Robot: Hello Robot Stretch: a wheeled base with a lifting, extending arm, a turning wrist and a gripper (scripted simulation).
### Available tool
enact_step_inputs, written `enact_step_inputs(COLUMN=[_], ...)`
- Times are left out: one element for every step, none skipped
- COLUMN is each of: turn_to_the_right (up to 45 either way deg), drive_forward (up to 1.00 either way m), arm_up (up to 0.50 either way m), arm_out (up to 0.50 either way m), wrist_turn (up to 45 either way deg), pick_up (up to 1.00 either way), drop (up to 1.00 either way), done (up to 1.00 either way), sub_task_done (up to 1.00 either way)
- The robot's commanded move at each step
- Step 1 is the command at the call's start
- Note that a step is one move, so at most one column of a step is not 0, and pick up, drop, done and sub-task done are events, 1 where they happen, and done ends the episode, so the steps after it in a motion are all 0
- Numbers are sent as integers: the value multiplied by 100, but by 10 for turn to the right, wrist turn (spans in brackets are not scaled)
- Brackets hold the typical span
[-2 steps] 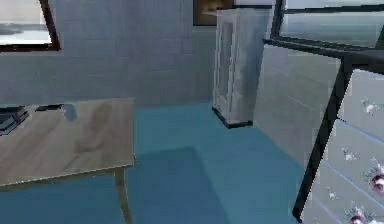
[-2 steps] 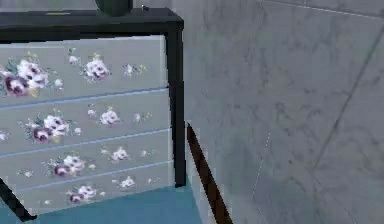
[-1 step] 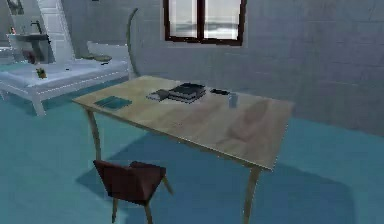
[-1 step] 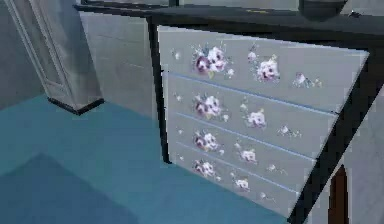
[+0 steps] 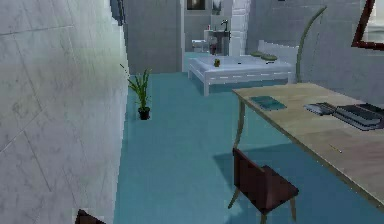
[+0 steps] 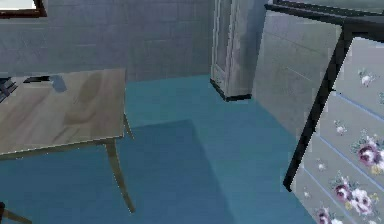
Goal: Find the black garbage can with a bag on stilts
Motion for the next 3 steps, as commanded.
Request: enact_step_inputs(turn_to_the_right=[-30, 0, 0], drive_forward=[0, 100, 100], arm_up=[0, 0, 0], arm_out=[0, 0, 0], wrist_turn=[0, 0, 0], pick_up=[0, 0, 0], drop=[0, 0, 0], done=[0, 0, 0], sub_task_done=[0, 0, 0])
